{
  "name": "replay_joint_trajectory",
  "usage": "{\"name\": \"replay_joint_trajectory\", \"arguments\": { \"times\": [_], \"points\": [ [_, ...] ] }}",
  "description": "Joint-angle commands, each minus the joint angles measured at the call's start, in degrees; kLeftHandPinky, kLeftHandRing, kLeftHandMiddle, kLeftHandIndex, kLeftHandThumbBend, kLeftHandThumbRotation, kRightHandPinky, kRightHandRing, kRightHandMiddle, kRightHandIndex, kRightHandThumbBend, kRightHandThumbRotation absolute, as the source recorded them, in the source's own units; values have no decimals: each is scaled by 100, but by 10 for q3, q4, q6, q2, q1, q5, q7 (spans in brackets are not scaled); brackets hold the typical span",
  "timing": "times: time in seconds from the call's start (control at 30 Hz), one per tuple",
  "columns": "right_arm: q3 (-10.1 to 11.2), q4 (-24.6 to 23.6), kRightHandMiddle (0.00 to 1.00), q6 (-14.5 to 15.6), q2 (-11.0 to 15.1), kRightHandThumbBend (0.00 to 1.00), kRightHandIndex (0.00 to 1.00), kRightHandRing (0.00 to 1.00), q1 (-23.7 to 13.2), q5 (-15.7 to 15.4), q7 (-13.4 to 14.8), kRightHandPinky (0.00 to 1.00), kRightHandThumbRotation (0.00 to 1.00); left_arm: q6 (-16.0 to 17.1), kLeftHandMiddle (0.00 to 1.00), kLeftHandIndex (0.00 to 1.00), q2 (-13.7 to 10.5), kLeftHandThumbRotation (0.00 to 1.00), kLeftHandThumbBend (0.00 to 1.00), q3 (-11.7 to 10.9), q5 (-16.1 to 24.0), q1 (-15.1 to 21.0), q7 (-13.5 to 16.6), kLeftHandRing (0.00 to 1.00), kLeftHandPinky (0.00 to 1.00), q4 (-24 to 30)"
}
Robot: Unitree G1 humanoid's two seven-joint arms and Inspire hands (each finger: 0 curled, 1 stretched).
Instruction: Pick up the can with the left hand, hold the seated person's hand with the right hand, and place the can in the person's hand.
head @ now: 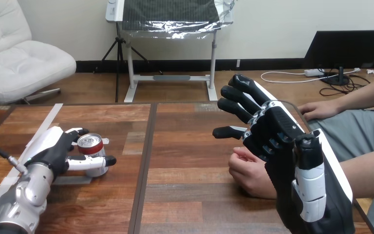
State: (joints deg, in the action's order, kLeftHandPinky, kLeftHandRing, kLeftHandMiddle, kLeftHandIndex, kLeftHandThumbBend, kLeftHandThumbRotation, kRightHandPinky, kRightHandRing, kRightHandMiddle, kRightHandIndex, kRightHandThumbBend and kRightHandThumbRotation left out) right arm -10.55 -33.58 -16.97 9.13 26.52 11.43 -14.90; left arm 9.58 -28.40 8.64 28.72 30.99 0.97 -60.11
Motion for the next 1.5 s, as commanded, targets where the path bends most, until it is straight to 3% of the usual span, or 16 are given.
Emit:
{"name": "replay_joint_trajectory", "arguments": {
  "times": [0.0,0.4,1.13,1.47],
  "points": [
    [5,-33,88,-2,-4,73,90,87,-19,5,4,70,100,-3,84,84,1,48,85,9,-3,62,4,82,66,12],
    [5,-33,88,-1,-4,73,90,87,-22,2,4,70,100,-5,79,78,6,42,84,12,-8,67,8,76,63,10],
    [5,-32,89,-2,-4,73,90,87,-21,4,4,70,100,-1,71,71,23,28,78,3,-29,68,46,67,56,1],
    [5,-34,89,-2,-5,73,90,87,-20,2,6,71,100,5,66,66,28,15,75,3,-35,68,63,61,51,2]
  ]
}}
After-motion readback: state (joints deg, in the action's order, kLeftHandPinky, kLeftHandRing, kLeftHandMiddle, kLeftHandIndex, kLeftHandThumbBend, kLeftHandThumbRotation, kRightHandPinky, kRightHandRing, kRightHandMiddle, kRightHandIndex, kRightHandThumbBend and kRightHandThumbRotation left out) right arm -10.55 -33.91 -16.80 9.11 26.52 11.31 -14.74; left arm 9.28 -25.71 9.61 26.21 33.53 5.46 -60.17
